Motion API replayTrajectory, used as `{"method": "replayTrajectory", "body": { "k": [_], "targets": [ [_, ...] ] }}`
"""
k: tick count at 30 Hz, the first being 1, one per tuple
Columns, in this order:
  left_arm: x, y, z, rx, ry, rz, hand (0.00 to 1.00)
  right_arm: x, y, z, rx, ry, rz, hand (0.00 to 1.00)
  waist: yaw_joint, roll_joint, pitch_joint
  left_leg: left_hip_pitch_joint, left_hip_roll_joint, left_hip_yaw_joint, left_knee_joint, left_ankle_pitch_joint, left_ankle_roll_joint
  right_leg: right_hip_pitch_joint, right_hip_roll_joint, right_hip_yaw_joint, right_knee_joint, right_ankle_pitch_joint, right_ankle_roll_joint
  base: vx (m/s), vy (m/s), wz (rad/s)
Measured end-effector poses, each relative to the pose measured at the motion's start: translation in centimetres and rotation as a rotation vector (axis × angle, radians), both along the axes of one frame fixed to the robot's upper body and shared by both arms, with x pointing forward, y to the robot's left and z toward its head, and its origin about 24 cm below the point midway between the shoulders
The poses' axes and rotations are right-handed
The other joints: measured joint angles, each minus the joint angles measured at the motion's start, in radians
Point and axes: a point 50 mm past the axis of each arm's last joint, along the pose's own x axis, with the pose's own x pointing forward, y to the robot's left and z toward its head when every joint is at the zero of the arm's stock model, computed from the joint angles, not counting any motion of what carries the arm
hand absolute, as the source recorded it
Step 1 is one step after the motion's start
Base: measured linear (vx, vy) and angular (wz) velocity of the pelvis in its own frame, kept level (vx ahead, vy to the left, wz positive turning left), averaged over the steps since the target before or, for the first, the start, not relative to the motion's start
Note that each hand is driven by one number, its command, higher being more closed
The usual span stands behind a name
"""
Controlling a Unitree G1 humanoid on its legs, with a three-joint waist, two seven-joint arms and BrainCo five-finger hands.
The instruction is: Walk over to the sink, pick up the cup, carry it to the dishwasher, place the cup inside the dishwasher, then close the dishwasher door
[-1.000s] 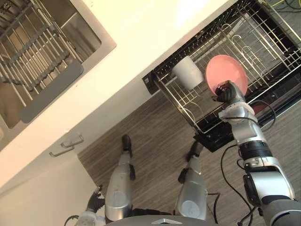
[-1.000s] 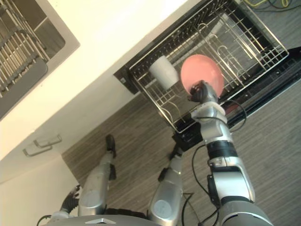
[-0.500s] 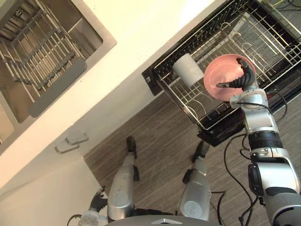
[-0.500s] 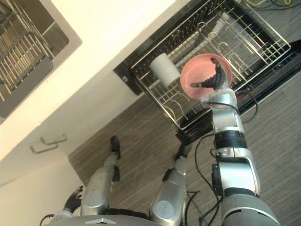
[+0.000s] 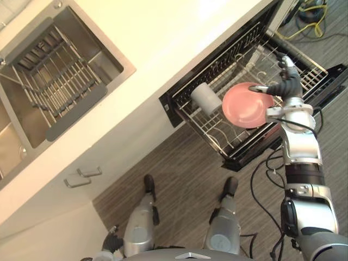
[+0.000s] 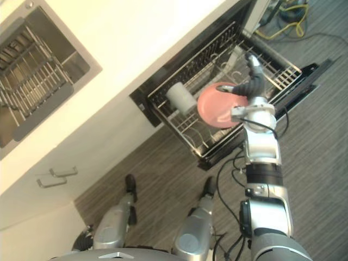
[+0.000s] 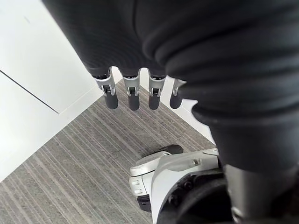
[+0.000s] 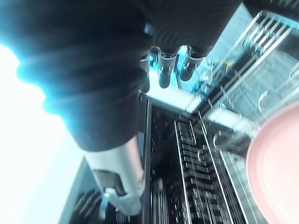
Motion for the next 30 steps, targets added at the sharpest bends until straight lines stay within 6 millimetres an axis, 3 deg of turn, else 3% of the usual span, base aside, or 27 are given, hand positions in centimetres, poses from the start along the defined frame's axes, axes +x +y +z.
{"method": "replayTrajectory", "body": {
  "k": [2, 3, 5, 7, 13, 19, 26, 30],
  "targets": [
    [-1.0, 0.3, -0.1, 0.013, 0.013, 0.028, 0.0, -1.5, -3.0, -0.4, 0.142, -0.045, -0.133, 0.0, -0.014, -0.02, -0.035, 0.009, 0.001, 0.008, 0.0, -0.003, -0.003, 0.001, 0.001, 0.007, 0.0, -0.003, -0.001, 0.0, -0.022, -0.11],
    [-1.1, 0.4, -0.1, 0.016, 0.013, 0.031, 0.0, -2.0, -3.8, -0.7, 0.179, -0.049, -0.168, 1.0, -0.016, -0.023, -0.037, 0.018, 0.001, 0.013, -0.001, -0.004, -0.004, 0.008, 0.001, 0.011, 0.0, -0.003, -0.001, 0.0, -0.01, -0.19],
    [-1.6, 0.5, -0.1, 0.028, 0.026, 0.039, 0.0, -3.0, -6.3, -2.3, 0.298, -0.035, -0.271, 1.0, -0.025, -0.034, -0.051, 0.047, 0.002, 0.023, -0.001, -0.012, -0.011, 0.026, 0.001, 0.022, 0.0, -0.009, -0.002, -0.01, -0.009, -0.16],
    [-2.5, 0.7, -0.3, 0.04, 0.053, 0.051, 0.0, -4.2, -9.0, -5.1, 0.435, 0.034, -0.386, 1.0, -0.05, -0.044, -0.076, 0.053, 0.003, 0.028, -0.001, -0.018, -0.014, 0.028, 0.002, 0.026, 0.002, -0.018, 0.002, -0.01, -0.013, -0.07],
    [-2.8, 0.6, -0.4, 0.037, 0.065, 0.067, 0.0, -5.4, -11.2, -9.2, 0.695, 0.117, -0.443, 1.0, -0.075, -0.042, -0.079, 0.047, 0.004, 0.051, -0.001, -0.02, -0.018, -0.006, 0.002, 0.053, 0.01, -0.016, 0.0, -0.03, -0.006, -0.12],
    [-2.3, 0.5, -0.4, 0.03, 0.057, 0.042, 0.0, -4.5, -9.8, -12.0, 0.816, 0.236, -0.276, 1.0, -0.071, -0.037, -0.077, -0.008, 0.0, 0.051, -0.001, -0.011, -0.013, -0.065, 0.0, 0.063, 0.011, -0.003, -0.005, 0.0, -0.001, -0.01],
    [-0.9, 0.1, -0.4, -0.033, 0.043, 0.033, 0.0, -1.2, -5.4, -12.1, 0.836, 0.319, 0.048, 1.0, -0.048, -0.007, -0.02, -0.04, -0.013, 0.033, -0.001, 0.001, 0.001, -0.08, -0.011, 0.05, 0.002, 0.011, -0.002, -0.01, 0.002, 0.06],
    [-0.4, 0.0, -0.3, -0.053, 0.029, 0.026, 0.0, -0.6, -4.6, -11.9, 0.805, 0.341, 0.094, 1.0, -0.041, 0.001, 0.008, -0.067, -0.03, 0.003, -0.001, 0.007, 0.009, -0.078, -0.031, 0.019, 0.0, 0.02, 0.006, -0.02, 0.027, 0.26]
  ]
}}
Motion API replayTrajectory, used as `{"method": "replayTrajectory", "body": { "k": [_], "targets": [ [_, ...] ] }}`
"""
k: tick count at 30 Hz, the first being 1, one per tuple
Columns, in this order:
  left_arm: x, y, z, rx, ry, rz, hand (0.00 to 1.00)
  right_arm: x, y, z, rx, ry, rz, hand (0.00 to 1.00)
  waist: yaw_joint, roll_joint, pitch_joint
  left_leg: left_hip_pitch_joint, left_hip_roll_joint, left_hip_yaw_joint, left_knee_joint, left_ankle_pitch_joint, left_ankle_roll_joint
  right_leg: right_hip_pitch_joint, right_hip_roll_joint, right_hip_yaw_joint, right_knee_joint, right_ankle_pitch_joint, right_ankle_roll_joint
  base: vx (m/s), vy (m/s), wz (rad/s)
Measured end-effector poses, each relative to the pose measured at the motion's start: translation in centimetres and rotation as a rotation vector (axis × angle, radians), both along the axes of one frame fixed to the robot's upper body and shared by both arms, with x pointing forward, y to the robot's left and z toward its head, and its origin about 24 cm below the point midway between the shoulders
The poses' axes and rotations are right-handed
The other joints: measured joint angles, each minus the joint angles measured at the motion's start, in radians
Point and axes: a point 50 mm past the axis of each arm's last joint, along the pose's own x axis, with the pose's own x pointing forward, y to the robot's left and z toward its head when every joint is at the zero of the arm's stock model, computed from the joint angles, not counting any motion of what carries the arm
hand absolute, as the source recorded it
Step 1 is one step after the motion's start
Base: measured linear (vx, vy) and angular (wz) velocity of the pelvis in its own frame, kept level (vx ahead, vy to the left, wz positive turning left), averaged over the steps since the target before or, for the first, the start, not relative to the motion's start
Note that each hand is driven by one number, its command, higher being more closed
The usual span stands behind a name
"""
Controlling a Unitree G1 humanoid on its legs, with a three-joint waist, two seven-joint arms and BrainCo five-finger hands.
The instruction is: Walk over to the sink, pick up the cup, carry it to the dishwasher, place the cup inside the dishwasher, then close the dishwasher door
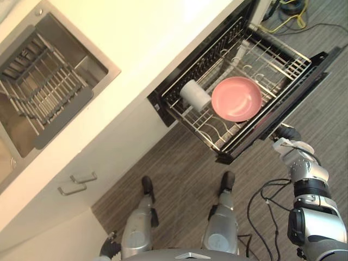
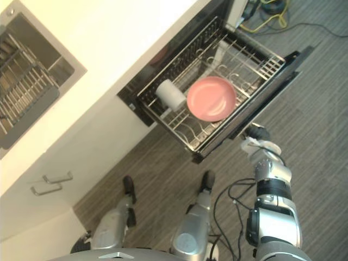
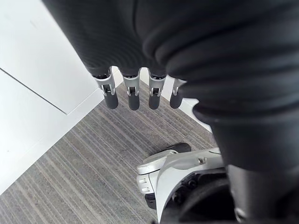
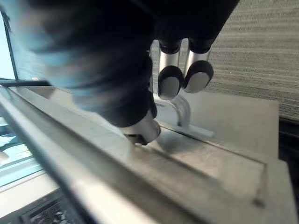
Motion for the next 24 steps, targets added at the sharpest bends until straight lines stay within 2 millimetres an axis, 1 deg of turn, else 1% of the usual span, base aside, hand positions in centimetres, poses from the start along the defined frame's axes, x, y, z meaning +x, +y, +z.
{"method": "replayTrajectory", "body": {
  "k": [3, 5, 6, 8, 9, 10, 12, 13, 14, 15, 16, 17, 18, 19, 20, 22, 24],
  "targets": [
    [-0.1, 0.0, 0.0, -0.008, -0.002, 0.002, 0.0, 0.3, -0.2, 0.9, -0.067, -0.006, 0.018, 1.0, -0.001, 0.001, 0.002, -0.017, -0.013, -0.022, 0.0, 0.006, 0.007, 0.002, -0.014, -0.025, 0.0, 0.002, 0.003, -0.02, 0.023, 0.24],
    [0.0, -0.1, 0.0, -0.018, -0.004, 0.005, 0.0, 0.7, 0.0, 1.5, -0.123, 0.004, 0.038, 1.0, -0.002, 0.011, 0.009, -0.031, -0.017, -0.061, 0.0, 0.011, 0.009, 0.012, -0.019, -0.055, 0.004, 0.002, 0.003, -0.04, 0.011, 0.41],
    [0.1, -0.3, 0.0, -0.033, -0.006, 0.01, 0.0, 0.9, -0.2, 2.1, -0.154, 0.012, 0.048, 1.0, -0.001, 0.02, 0.013, -0.043, -0.021, -0.091, 0.0, 0.017, 0.01, 0.022, -0.023, -0.081, 0.008, -0.001, 0.006, -0.06, 0.013, 0.61],
    [0.3, -0.6, -0.1, -0.046, -0.013, 0.014, 0.0, 1.3, -0.6, 2.8, -0.192, 0.027, 0.049, 1.0, 0.008, 0.036, 0.019, -0.058, -0.024, -0.136, 0.0, 0.022, 0.005, 0.042, -0.028, -0.127, 0.021, -0.011, 0.009, -0.07, 0.018, 0.63],
    [0.5, -0.7, 0.0, -0.052, -0.022, 0.017, 0.0, 1.6, -0.6, 3.3, -0.231, 0.04, 0.055, 1.0, 0.019, 0.042, 0.02, -0.066, -0.025, -0.156, 0.0, 0.026, 0.001, 0.043, -0.032, -0.142, 0.036, -0.02, 0.009, -0.08, 0.013, 0.64],
    [0.7, -1.1, 0.0, -0.07, -0.032, 0.025, 0.0, 2.3, -0.5, 4.3, -0.293, 0.054, 0.066, 1.0, 0.038, 0.058, 0.021, -0.079, -0.03, -0.191, 0.0, 0.033, 0.002, 0.043, -0.04, -0.169, 0.062, -0.031, 0.01, -0.11, 0.008, 0.59],
    [0.9, -1.7, 0.0, -0.118, -0.048, 0.044, 0.0, 3.4, -0.1, 5.7, -0.417, 0.093, 0.084, 1.0, 0.055, 0.082, 0.021, -0.089, -0.04, -0.232, 0.0, 0.037, 0.006, 0.053, -0.049, -0.199, 0.077, -0.042, 0.016, -0.1, 0.004, 0.53],
    [1.0, -2.3, 0.0, -0.161, -0.06, 0.061, 0.0, 4.2, 0.2, 7.1, -0.497, 0.109, 0.093, 1.0, 0.072, 0.102, 0.022, -0.091, -0.052, -0.261, 0.0, 0.037, 0.006, 0.061, -0.06, -0.222, 0.089, -0.049, 0.014, -0.1, 0.008, 0.45],
    [1.2, -3.0, 0.1, -0.207, -0.077, 0.072, 0.0, 5.0, 0.6, 8.6, -0.579, 0.128, 0.094, 1.0, 0.097, 0.124, 0.021, -0.092, -0.062, -0.282, 0.0, 0.037, 0.006, 0.066, -0.071, -0.233, 0.1, -0.052, 0.016, -0.1, 0.008, 0.42],
    [1.5, -3.3, 0.1, -0.224, -0.084, 0.08, 0.0, 5.3, 0.8, 9.2, -0.615, 0.14, 0.09, 1.0, 0.106, 0.137, 0.021, -0.094, -0.066, -0.29, 0.0, 0.037, 0.006, 0.072, -0.076, -0.248, 0.102, -0.053, 0.017, -0.09, 0.003, 0.35],
    [2.0, -3.7, 0.1, -0.247, -0.091, 0.075, 0.0, 6.0, 1.3, 10.7, -0.684, 0.146, 0.089, 1.0, 0.127, 0.153, 0.022, -0.103, -0.069, -0.306, 0.001, 0.037, 0.006, 0.073, -0.078, -0.264, 0.105, -0.053, 0.017, -0.09, -0.012, 0.36],
    [2.5, -3.9, 0.2, -0.275, -0.102, 0.085, 0.0, 6.8, 2.2, 12.3, -0.733, 0.136, 0.098, 1.0, 0.144, 0.163, 0.023, -0.117, -0.075, -0.328, 0.001, 0.037, 0.006, 0.071, -0.082, -0.289, 0.105, -0.049, 0.013, -0.08, -0.02, 0.33],
    [2.7, -4.0, 0.2, -0.286, -0.107, 0.086, 0.0, 6.9, 2.3, 12.9, -0.745, 0.129, 0.078, 1.0, 0.154, 0.169, 0.025, -0.122, -0.078, -0.339, 0.002, 0.039, 0.006, 0.072, -0.084, -0.302, 0.107, -0.048, 0.013, -0.06, -0.037, 0.32],
    [2.9, -4.2, 0.3, -0.315, -0.108, 0.1, 0.0, 7.1, 2.4, 14.7, -0.792, 0.111, 0.054, 1.0, 0.172, 0.177, 0.029, -0.129, -0.082, -0.346, 0.006, 0.046, 0.007, 0.072, -0.091, -0.315, 0.115, -0.049, 0.014, -0.03, -0.051, 0.28],
    [2.7, -4.2, 0.2, -0.341, -0.109, 0.126, 0.0, 7.5, 3.1, 15.9, -0.837, 0.109, 0.046, 0.0, 0.178, 0.181, 0.03, -0.133, -0.084, -0.358, 0.006, 0.069, 0.009, 0.074, -0.097, -0.325, 0.123, -0.049, 0.014, -0.01, -0.076, 0.27],
    [2.6, -3.8, 0.2, -0.361, -0.112, 0.116, 0.0, 7.2, 2.0, 15.1, -0.868, 0.191, 0.019, 0.0, 0.179, 0.18, 0.03, -0.133, -0.096, -0.37, 0.006, 0.073, 0.015, 0.087, -0.11, -0.346, 0.134, -0.055, 0.021, 0.03, -0.084, 0.27],
    [2.6, -3.5, 0.3, -0.37, -0.116, 0.103, 0.0, 7.2, 2.0, 15.2, -0.889, 0.195, -0.003, 0.0, 0.182, 0.184, 0.032, -0.136, -0.098, -0.369, 0.006, 0.076, 0.02, 0.086, -0.113, -0.348, 0.134, -0.055, 0.023, 0.03, -0.077, 0.1]
  ]
}}
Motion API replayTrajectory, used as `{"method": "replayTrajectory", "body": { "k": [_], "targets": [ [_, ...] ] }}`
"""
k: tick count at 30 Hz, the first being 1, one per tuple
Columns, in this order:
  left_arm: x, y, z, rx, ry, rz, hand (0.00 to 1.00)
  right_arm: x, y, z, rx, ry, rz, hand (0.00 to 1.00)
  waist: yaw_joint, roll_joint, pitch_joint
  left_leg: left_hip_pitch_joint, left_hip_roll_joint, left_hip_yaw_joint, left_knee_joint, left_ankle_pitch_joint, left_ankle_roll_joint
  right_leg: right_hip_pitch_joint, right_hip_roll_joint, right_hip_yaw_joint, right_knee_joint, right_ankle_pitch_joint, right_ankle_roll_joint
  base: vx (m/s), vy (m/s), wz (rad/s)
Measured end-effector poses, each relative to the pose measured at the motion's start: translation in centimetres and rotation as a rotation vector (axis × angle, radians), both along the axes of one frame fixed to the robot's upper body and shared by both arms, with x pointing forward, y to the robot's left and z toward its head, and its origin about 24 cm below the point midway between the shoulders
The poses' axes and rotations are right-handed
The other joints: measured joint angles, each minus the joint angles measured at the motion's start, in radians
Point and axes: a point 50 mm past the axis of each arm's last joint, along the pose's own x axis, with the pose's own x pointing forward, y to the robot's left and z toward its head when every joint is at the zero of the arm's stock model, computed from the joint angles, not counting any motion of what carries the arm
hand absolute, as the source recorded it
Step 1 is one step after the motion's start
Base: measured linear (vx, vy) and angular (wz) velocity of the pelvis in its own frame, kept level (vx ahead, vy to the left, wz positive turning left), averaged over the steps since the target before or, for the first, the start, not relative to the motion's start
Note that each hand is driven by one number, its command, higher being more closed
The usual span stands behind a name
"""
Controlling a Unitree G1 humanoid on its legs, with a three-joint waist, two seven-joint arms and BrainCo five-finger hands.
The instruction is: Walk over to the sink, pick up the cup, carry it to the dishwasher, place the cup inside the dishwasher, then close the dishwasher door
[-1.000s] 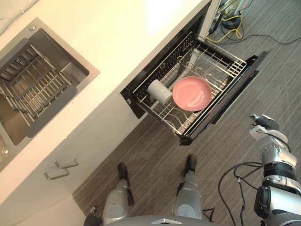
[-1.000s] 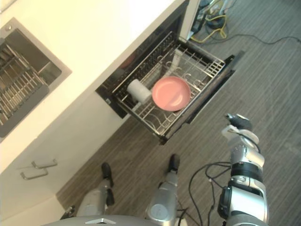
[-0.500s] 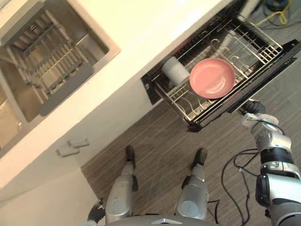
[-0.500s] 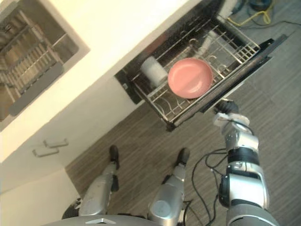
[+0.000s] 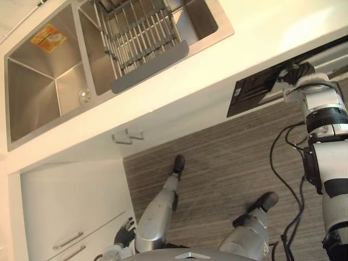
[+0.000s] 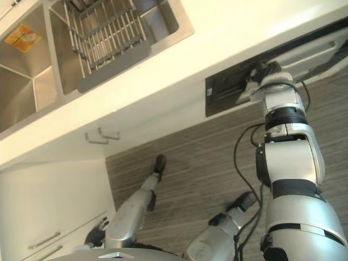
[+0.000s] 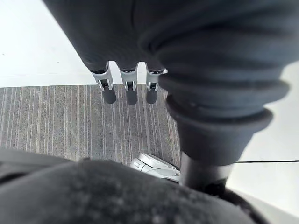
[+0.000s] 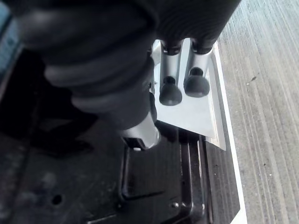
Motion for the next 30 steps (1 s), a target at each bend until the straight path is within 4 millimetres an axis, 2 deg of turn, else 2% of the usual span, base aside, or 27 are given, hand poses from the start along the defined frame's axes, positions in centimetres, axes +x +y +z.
{"method": "replayTrajectory", "body": {
  "k": [6, 9, 12, 15, 17, 18, 19, 20, 21, 23, 24, 25, 26, 28, 30],
  "targets": [
    [-0.1, 0.5, 0.1, -0.003, -0.019, -0.005, 0.0, 0.1, 0.2, 0.4, -0.03, -0.013, -0.015, 0.0, -0.006, 0.008, 0.006, 0.014, 0.015, 0.006, 0.0, -0.008, -0.009, 0.02, 0.023, -0.001, -0.032, 0.011, -0.008, 0.01, -0.106, -0.07],
    [0.4, 1.1, 0.4, -0.016, -0.057, 0.032, 0.0, 0.2, 0.4, 0.6, 0.022, -0.066, -0.005, 0.0, -0.009, -0.008, 0.02, 0.037, 0.034, 0.026, 0.0, -0.013, -0.013, 0.052, 0.054, 0.004, -0.09, 0.037, -0.017, 0.01, -0.112, -0.2],
    [0.7, 1.8, 0.7, -0.036, -0.086, 0.07, 0.0, -0.3, 0.6, -1.6, 0.201, -0.214, 0.045, 0.0, -0.02, -0.038, 0.04, 0.087, 0.058, 0.042, 0.0, -0.028, -0.024, 0.1, 0.09, 0.014, -0.127, 0.043, -0.024, 0.04, -0.098, -0.24],
    [0.7, 2.4, 0.8, -0.035, -0.093, 0.111, 0.0, -1.7, 0.9, -7.4, 0.389, -0.256, 0.067, 0.0, -0.039, -0.078, 0.035, 0.132, 0.088, 0.061, 0.0, -0.039, -0.033, 0.13, 0.121, 0.03, -0.135, 0.032, -0.025, 0.08, -0.056, -0.26],
    [-0.5, 3.4, 0.5, -0.007, -0.051, 0.17, 0.0, -4.3, 2.1, -15.7, 0.502, -0.144, 0.038, 0.0, -0.076, -0.135, 0.004, 0.157, 0.108, 0.063, 0.0, -0.053, -0.04, 0.155, 0.141, 0.03, -0.135, 0.02, -0.025, 0.11, -0.046, -0.08],
    [-0.8, 3.7, 0.4, 0.002, -0.04, 0.185, 0.0, -5.3, 2.4, -17.9, 0.531, -0.094, 0.021, 0.0, -0.081, -0.151, -0.005, 0.165, 0.112, 0.064, 0.0, -0.057, -0.041, 0.162, 0.145, 0.03, -0.135, 0.017, -0.024, 0.12, -0.036, -0.11],
    [-1.3, 4.2, 0.4, 0.022, -0.022, 0.204, 0.0, -7.9, 2.8, -22.3, 0.601, -0.001, -0.032, 0.0, -0.085, -0.181, -0.029, 0.181, 0.117, 0.079, 0.0, -0.063, -0.045, 0.173, 0.148, 0.035, -0.135, 0.013, -0.023, 0.1, -0.015, -0.15],
    [-1.8, 4.6, 0.3, 0.035, -0.006, 0.231, 0.0, -10.7, 3.4, -26.0, 0.66, 0.072, -0.085, 0.0, -0.085, -0.207, -0.049, 0.203, 0.118, 0.091, 0.0, -0.071, -0.045, 0.189, 0.148, 0.041, -0.135, 0.006, -0.02, 0.09, -0.006, -0.15],
    [-2.2, 4.8, 0.2, 0.039, 0.006, 0.246, 0.0, -12.1, 3.8, -27.7, 0.69, 0.11, -0.109, 0.0, -0.086, -0.219, -0.061, 0.212, 0.118, 0.093, 0.0, -0.075, -0.045, 0.197, 0.148, 0.045, -0.135, 0.001, -0.02, 0.05, 0.005, -0.15],
    [-3.7, 5.2, -0.1, 0.055, 0.055, 0.298, 0.0, -17.9, 5.4, -33.3, 0.789, 0.262, -0.202, 0.0, -0.094, -0.25, -0.113, 0.256, 0.121, 0.108, -0.002, -0.095, -0.044, 0.234, 0.149, 0.05, -0.135, -0.018, -0.016, 0.01, -0.002, -0.11],
    [-4.0, 5.2, -0.2, 0.054, 0.069, 0.31, 0.0, -19.3, 5.9, -34.5, 0.811, 0.297, -0.231, 0.0, -0.094, -0.255, -0.124, 0.269, 0.121, 0.111, -0.006, -0.101, -0.042, 0.246, 0.149, 0.05, -0.135, -0.028, -0.018, -0.03, -0.024, -0.06],
    [-4.7, 5.3, -0.4, 0.059, 0.098, 0.33, 0.0, -23.1, 6.9, -36.9, 0.874, 0.397, -0.291, 0.0, -0.094, -0.263, -0.152, 0.3, 0.125, 0.113, -0.006, -0.118, -0.049, 0.276, 0.152, 0.049, -0.135, -0.045, -0.012, -0.03, -0.022, -0.04],
    [-4.9, 5.3, -0.5, 0.059, 0.105, 0.336, 0.0, -23.8, 7.2, -37.3, 0.888, 0.417, -0.303, 0.0, -0.095, -0.264, -0.158, 0.306, 0.126, 0.114, -0.006, -0.121, -0.05, 0.282, 0.153, 0.049, -0.135, -0.047, -0.013, -0.04, -0.032, -0.03],
    [-5.9, 5.2, -0.7, 0.075, 0.143, 0.35, 0.0, -28.8, 8.4, -39.7, 0.981, 0.565, -0.391, 0.0, -0.096, -0.274, -0.201, 0.333, 0.128, 0.117, -0.006, -0.133, -0.044, 0.318, 0.156, 0.049, -0.135, -0.061, -0.01, -0.04, -0.027, 0.02],
    [-6.3, 5.3, -0.8, 0.096, 0.158, 0.316, 0.0, -31.4, 8.7, -40.4, 1.04, 0.622, -0.452, 0.0, -0.099, -0.287, -0.222, 0.356, 0.126, 0.12, -0.006, -0.135, -0.043, 0.337, 0.154, 0.051, -0.135, -0.069, -0.009, -0.02, -0.017, 0.05]
  ]
}}
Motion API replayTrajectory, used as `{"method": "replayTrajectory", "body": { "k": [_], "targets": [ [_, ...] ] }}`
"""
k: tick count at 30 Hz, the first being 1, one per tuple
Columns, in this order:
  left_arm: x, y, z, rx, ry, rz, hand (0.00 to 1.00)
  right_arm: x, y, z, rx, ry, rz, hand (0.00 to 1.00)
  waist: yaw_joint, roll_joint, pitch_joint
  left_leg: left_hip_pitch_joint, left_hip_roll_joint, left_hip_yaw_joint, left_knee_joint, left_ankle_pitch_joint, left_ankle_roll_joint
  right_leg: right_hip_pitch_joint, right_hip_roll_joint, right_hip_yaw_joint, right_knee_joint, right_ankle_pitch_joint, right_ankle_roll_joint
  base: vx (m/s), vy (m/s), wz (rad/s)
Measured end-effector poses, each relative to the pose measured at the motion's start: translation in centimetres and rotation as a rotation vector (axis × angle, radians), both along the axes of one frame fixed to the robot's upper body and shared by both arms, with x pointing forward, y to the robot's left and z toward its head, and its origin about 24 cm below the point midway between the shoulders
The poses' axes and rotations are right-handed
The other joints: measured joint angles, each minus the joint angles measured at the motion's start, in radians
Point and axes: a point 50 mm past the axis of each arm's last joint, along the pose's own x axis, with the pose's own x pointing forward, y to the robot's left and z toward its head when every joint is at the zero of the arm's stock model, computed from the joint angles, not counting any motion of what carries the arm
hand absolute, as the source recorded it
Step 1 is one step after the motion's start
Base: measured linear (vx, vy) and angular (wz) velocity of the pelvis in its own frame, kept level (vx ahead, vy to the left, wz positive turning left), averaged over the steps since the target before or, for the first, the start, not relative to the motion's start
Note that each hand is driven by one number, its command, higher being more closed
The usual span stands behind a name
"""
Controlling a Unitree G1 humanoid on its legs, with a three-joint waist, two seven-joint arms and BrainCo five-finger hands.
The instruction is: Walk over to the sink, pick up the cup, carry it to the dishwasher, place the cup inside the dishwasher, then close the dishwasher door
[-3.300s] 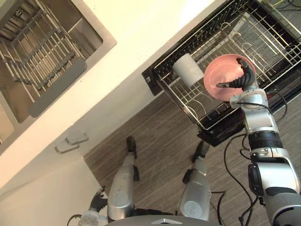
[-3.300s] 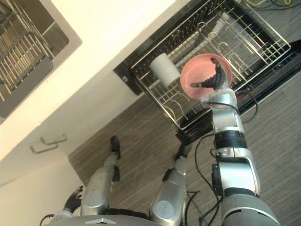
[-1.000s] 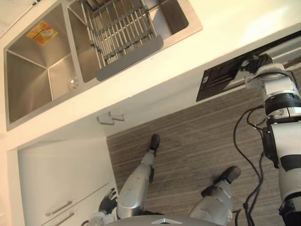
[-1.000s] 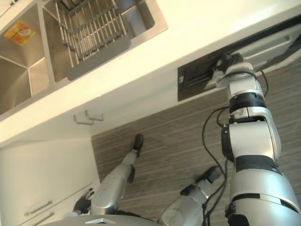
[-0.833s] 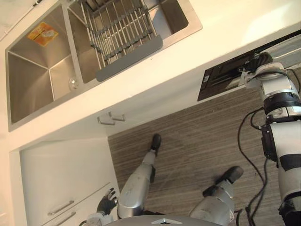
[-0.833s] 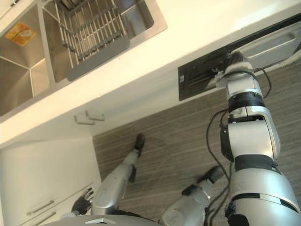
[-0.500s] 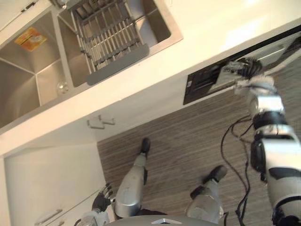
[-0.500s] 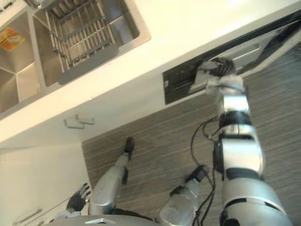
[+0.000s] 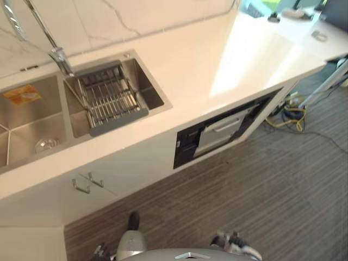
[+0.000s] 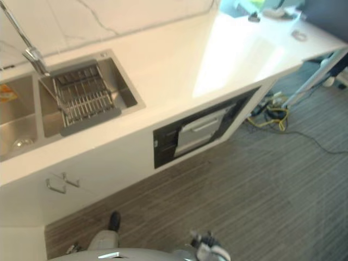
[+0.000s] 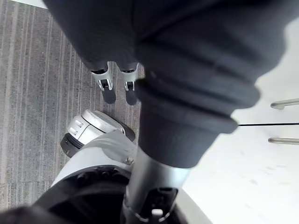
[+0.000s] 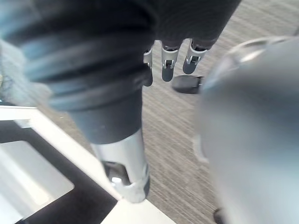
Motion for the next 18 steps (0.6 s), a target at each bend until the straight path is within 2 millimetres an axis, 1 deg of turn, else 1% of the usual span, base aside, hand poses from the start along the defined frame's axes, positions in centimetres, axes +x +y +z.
{"method": "replayTrajectory", "body": {
  "k": [1, 2, 3, 4, 5, 6, 7, 9, 11, 13, 14, 15, 18],
  "targets": [
    [0.1, 0.0, 0.0, 0.012, 0.006, -0.044, 0.0, -1.3, 0.0, -0.2, 0.026, 0.036, -0.036, 0.0, -0.004, -0.016, 0.007, 0.033, -0.005, 0.0, 0.0, -0.004, 0.003, 0.025, -0.009, 0.0, 0.02, -0.014, -0.003, 0.0, -0.001, 0.04],
    [0.1, 0.2, 0.0, 0.022, 0.01, -0.062, 0.0, -1.9, 0.1, -0.4, 0.04, 0.049, -0.056, 0.0, -0.004, -0.021, 0.008, 0.051, -0.01, 0.001, 0.0, -0.008, 0.007, 0.027, -0.022, 0.0, 0.051, -0.031, -0.012, -0.01, 0.04, 0.08],
    [0.2, 0.4, 0.1, 0.042, 0.022, -0.116, 0.0, -2.9, 0.1, -0.5, 0.067, 0.066, -0.11, 0.0, -0.013, -0.027, 0.007, 0.08, -0.017, 0.015, 0.0, -0.015, 0.018, 0.015, -0.06, 0.011, 0.168, -0.106, -0.094, -0.04, 0.065, 0.08],
    [0.1, 0.4, 0.0, 0.05, 0.035, -0.139, 0.0, -2.8, 0.2, -0.5, 0.085, 0.059, -0.111, 0.0, -0.028, -0.033, 0.004, 0.085, -0.016, 0.017, -0.001, -0.018, 0.022, -0.021, -0.053, 0.09, 0.239, -0.194, -0.158, -0.05, 0.064, 0.09],
    [0.0, 0.4, 0.0, 0.05, 0.039, -0.144, 0.0, -2.7, 0.4, -0.5, 0.092, 0.056, -0.111, 0.0, -0.031, -0.037, 0.002, 0.083, -0.015, 0.016, 0.0, -0.018, 0.022, -0.032, -0.041, 0.125, 0.247, -0.22, -0.163, -0.06, 0.03, 0.16],
    [0.1, 0.8, 0.1, 0.06, 0.048, -0.156, 0.0, -2.6, 1.0, -0.7, 0.116, 0.055, -0.108, 0.0, -0.052, -0.043, -0.002, 0.068, -0.012, -0.001, 0.0, -0.018, 0.023, -0.056, 0.015, 0.258, 0.236, -0.276, -0.135, -0.01, -0.004, 0.45],
    [0.0, 1.2, 0.1, 0.06, 0.06, -0.164, 0.0, -2.6, 1.8, -0.8, 0.136, 0.055, -0.115, 0.0, -0.069, -0.054, -0.008, 0.047, -0.01, -0.033, 0.0, -0.016, 0.025, -0.057, 0.068, 0.358, 0.209, -0.302, -0.128, 0.01, -0.013, 0.58],
    [-0.3, 1.6, 0.1, 0.051, 0.079, -0.177, 0.0, -2.7, 2.5, -0.9, 0.149, 0.05, -0.125, 0.0, -0.077, -0.074, -0.007, 0.024, -0.013, -0.066, -0.001, -0.004, 0.03, -0.042, 0.118, 0.459, 0.168, -0.309, -0.121, 0.02, -0.027, 0.65],
    [-0.6, 1.6, 0.0, 0.033, 0.107, -0.177, 0.0, -2.7, 3.1, -1.0, 0.153, 0.041, -0.118, 0.0, -0.078, -0.088, -0.007, 0.016, -0.025, -0.068, -0.001, 0.008, 0.036, -0.032, 0.127, 0.511, 0.159, -0.308, -0.121, 0.04, -0.02, 0.45],
    [-0.7, 1.6, -0.1, 0.027, 0.116, -0.176, 0.0, -2.6, 3.1, -1.0, 0.143, 0.036, -0.081, 0.0, -0.079, -0.093, -0.008, 0.021, -0.033, -0.072, -0.001, 0.007, 0.036, -0.019, 0.127, 0.528, 0.158, -0.303, -0.127, 0.08, -0.005, 0.2],
    [-0.8, 1.7, -0.1, 0.022, 0.119, -0.179, 0.0, -2.4, 3.3, -1.0, 0.143, 0.038, -0.037, 0.0, -0.08, -0.097, -0.011, 0.023, -0.037, -0.081, -0.001, 0.006, 0.035, -0.007, 0.127, 0.534, 0.146, -0.286, -0.126, 0.08, -0.02, 0.19],
    [-0.8, 1.6, -0.1, 0.018, 0.119, -0.176, 0.0, -2.4, 3.3, -1.0, 0.141, 0.042, -0.02, 0.0, -0.077, -0.097, -0.014, 0.022, -0.037, -0.083, -0.001, 0.004, 0.032, -0.001, 0.127, 0.534, 0.134, -0.279, -0.11, 0.08, -0.025, 0.14],
    [-0.8, 1.3, -0.3, 0.003, 0.131, -0.17, 0.0, -2.4, 3.2, -1.0, 0.145, 0.053, -0.008, 0.0, -0.077, -0.095, -0.016, 0.025, -0.032, -0.078, -0.001, -0.005, 0.026, 0.014, 0.129, 0.534, 0.106, -0.263, -0.08, 0.07, -0.038, -0.02]
  ]
}}
